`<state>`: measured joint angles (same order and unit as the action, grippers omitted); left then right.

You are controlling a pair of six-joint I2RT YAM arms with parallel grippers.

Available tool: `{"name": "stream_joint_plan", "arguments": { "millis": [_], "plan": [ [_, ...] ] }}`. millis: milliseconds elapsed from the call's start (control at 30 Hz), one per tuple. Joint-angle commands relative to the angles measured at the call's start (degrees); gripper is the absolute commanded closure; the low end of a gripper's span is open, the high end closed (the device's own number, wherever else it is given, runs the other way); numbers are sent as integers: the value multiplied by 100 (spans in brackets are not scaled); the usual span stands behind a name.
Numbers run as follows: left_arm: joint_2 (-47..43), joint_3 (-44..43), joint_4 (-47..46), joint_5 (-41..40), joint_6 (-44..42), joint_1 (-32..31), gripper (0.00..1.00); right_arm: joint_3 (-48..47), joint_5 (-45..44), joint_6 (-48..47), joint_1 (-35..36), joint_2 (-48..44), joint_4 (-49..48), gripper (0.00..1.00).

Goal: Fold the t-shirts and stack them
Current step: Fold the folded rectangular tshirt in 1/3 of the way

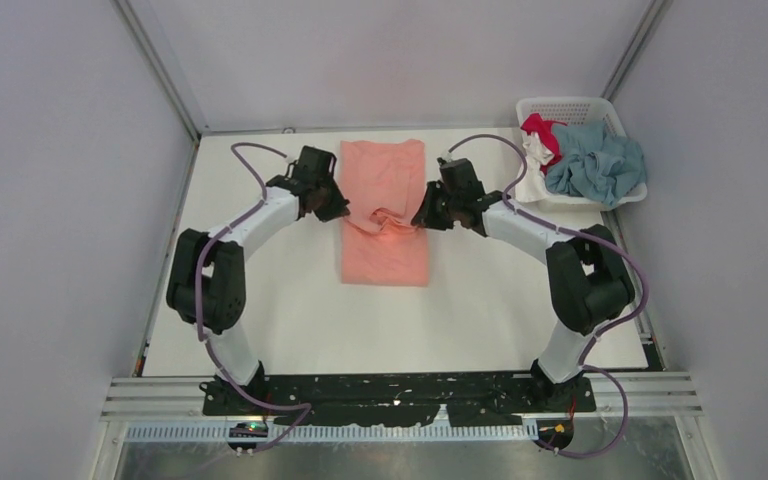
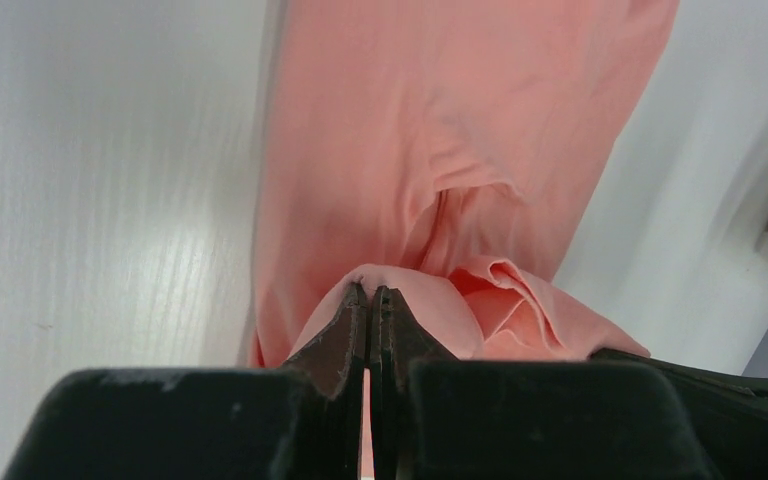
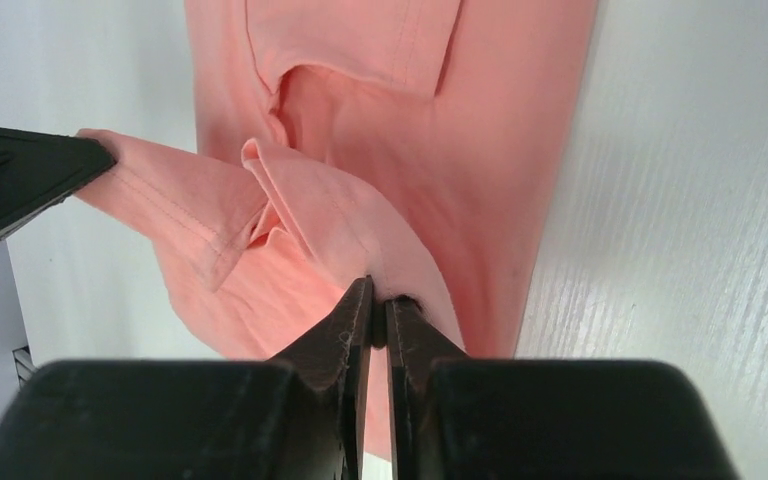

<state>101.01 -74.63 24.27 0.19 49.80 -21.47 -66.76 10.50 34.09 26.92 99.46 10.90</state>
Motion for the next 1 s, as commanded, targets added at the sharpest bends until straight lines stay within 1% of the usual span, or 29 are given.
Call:
{"name": "stream_joint_plan", "arguments": {
  "millis": [0, 133, 200, 233, 267, 300, 333, 367, 400, 433, 467, 500, 533, 567, 600, 633, 700, 800, 900, 967],
  "plan": [
    [201, -620, 274, -158, -287, 96, 100, -346, 126, -74, -105, 186, -354, 85],
    [550, -907, 381, -192, -241, 117, 100, -327, 49, -40, -211, 392, -526, 82],
    [838, -1252, 815, -332, -234, 132, 98, -409, 49, -85, -257, 558, -607, 80],
    [950, -1415, 966, -379, -279, 141, 91, -489, 90, -99, -266, 685, -646, 78],
    [1038, -1556, 1075, -394, -322, 160, 80, -536, 109, -105, -290, 744, -656, 76],
    [1091, -1671, 1169, -393, -323, 192, 75, -636, 151, -109, -304, 856, -662, 72],
    [1100, -1750, 1200, -342, -344, 236, 70, -675, 166, -118, -326, 900, -660, 71],
    [1073, -1800, 1209, -312, -355, 273, 58, -780, 179, -140, -331, 950, -642, 62],
    [987, -1828, 1216, -321, -396, 297, 41, -831, 184, -166, -350, 951, -558, 46],
    [874, -1838, 1238, -401, -431, 315, 26, -911, 146, -223, -352, 906, -503, 35],
    [718, -1805, 1253, -499, -471, 311, 10, -932, 110, -264, -360, 859, -383, 20],
    [529, -1722, 1236, -570, -512, 312, 2, -926, 40, -344, -361, 718, -336, 15],
    [328, -1538, 1210, -606, -530, 313, 1, -900, -64, -378, -362, 529, -253, 7],
    [135, -1368, 1175, -606, -537, 311, 0, -805, -126, -405, -362, 420, -201, 4],
    [-82, -1128, 1089, -533, -555, 311, 0, -734, -215, -417, -363, 204, -142, 2],
    [-311, -884, 997, -400, -540, 311, 0, -540, -237, -435, -349, 99, -128, 4],
    [-618, -365, 812, 209, -547, 306, 0, -174, -210, -453, -330, -210, -181, 5],
    [-854, 420, 607, 969, -532, 283, 0, 264, 71, -686, -225, -516, -192, 5],
    [-965, 1020, 536, 1122, -518, 230, 1, 282, 170, -1107, 4, -544, -142, 5],
    [-995, 1382, 424, 1184, -444, 223, 0, 71, 281, -1400, 59, -305, -21, 5]
  ]
}}
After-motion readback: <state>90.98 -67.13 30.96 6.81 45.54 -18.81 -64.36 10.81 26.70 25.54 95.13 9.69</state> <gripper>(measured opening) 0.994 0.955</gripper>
